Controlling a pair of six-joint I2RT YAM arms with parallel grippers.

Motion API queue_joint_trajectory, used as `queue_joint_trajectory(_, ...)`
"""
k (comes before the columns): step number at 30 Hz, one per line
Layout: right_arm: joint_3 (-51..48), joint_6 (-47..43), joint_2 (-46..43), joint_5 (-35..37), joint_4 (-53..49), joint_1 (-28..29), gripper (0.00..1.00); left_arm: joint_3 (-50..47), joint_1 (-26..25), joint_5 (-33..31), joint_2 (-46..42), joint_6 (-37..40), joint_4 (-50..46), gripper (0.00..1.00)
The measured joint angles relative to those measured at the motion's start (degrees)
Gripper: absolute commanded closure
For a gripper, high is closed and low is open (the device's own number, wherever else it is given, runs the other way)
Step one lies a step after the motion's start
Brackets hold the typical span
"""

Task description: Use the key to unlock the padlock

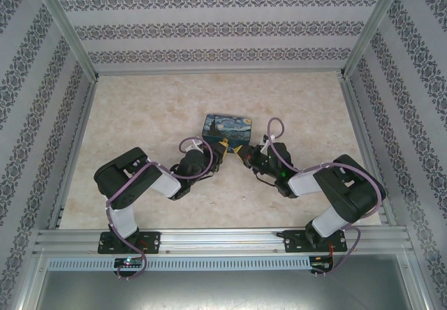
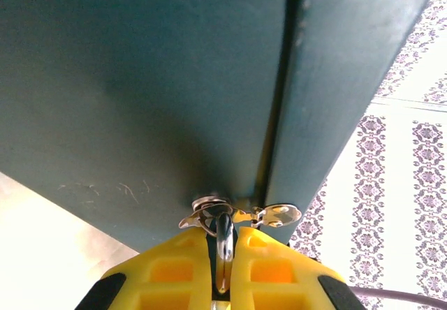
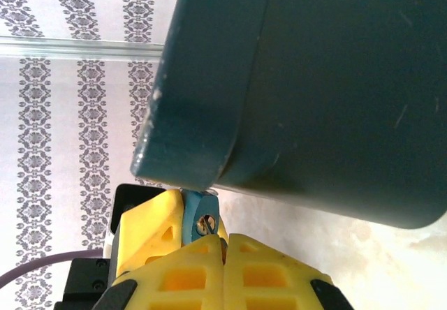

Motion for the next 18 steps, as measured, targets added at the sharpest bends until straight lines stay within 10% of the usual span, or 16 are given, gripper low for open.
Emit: queue_joint_trajectory(18, 1.6, 1.9, 4.0, -12.0, 4.9, -6.1, 1.0, 0.5, -0.3, 0.5, 0.0, 0.0, 1.2, 1.0)
